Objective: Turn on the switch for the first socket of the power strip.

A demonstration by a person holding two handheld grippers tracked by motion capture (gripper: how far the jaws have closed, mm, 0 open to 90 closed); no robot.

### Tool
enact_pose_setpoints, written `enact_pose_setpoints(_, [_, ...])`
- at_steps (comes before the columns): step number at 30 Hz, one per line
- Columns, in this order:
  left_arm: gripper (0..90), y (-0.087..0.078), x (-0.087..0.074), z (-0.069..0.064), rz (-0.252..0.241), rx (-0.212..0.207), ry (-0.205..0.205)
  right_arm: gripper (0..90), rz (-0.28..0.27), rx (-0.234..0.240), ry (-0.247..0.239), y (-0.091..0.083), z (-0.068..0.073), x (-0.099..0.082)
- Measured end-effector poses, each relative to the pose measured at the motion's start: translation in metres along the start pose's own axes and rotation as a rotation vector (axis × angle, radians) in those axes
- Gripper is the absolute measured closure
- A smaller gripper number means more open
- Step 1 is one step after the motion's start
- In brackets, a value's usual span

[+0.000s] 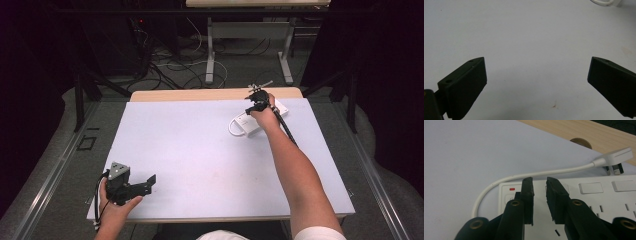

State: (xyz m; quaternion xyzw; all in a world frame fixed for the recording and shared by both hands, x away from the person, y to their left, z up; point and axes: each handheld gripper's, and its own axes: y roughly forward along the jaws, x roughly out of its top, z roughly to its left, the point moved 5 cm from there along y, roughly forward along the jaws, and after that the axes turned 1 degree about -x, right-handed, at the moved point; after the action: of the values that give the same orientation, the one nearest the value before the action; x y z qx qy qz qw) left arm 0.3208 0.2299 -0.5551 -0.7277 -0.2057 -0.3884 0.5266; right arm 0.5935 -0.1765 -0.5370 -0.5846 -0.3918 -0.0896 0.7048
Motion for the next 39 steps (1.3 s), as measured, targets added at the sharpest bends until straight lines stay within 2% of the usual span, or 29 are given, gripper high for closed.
enact_pose_setpoints(4, [2.2, 0.001, 0.0, 0.0, -0.004, -0.001, -0.001, 66.9, 0.004, 0.004, -0.002, -0.002, 0.002, -0.001])
enact_pose_setpoints(6, [2.2, 0.001, 0.0, 0.0, -0.002, -0.002, 0.001, 62.9, 0.003, -0.01, -0.008, -0.003, 0.002, -0.001])
enact_pose_setpoints(8, [2.2, 0.002, 0.0, -0.001, -0.002, -0.002, 0.002, 58.9, 0.008, 0.0, -0.003, -0.005, 0.004, -0.002])
enact_pose_setpoints(12, [2.2, 0.002, 0.001, -0.001, -0.001, -0.005, 0.007, 52.3, 0.018, -0.019, -0.016, -0.008, 0.007, -0.004])
enact_pose_setpoints(14, [2.2, 0.003, 0.001, -0.002, 0.001, -0.004, 0.01, 49.0, 0.019, -0.012, -0.006, -0.01, 0.01, -0.005])
enact_pose_setpoints(15, [2.2, 0.003, 0.001, -0.002, 0.003, -0.003, 0.012, 48.7, 0.024, 0.005, 0.001, -0.011, 0.013, -0.005])
enact_pose_setpoints(25, [2.2, 0.004, 0.001, -0.003, 0.005, -0.005, 0.018, 42.4, 0.017, 0.03, -0.028, -0.027, 0.029, -0.006])
enact_pose_setpoints(28, [2.2, 0.004, 0.001, -0.003, 0.006, -0.006, 0.02, 40.5, 0.017, 0.018, -0.044, -0.033, 0.033, -0.006])
enact_pose_setpoints(34, [2.2, 0.004, 0.001, -0.003, 0.009, -0.004, 0.022, 39.3, 0.024, 0.039, -0.067, -0.043, 0.043, -0.008])
enact_pose_setpoints(39, [2.2, 0.004, 0.001, -0.003, 0.01, -0.004, 0.022, 35.0, 0.033, 0.046, -0.062, -0.053, 0.045, -0.009])
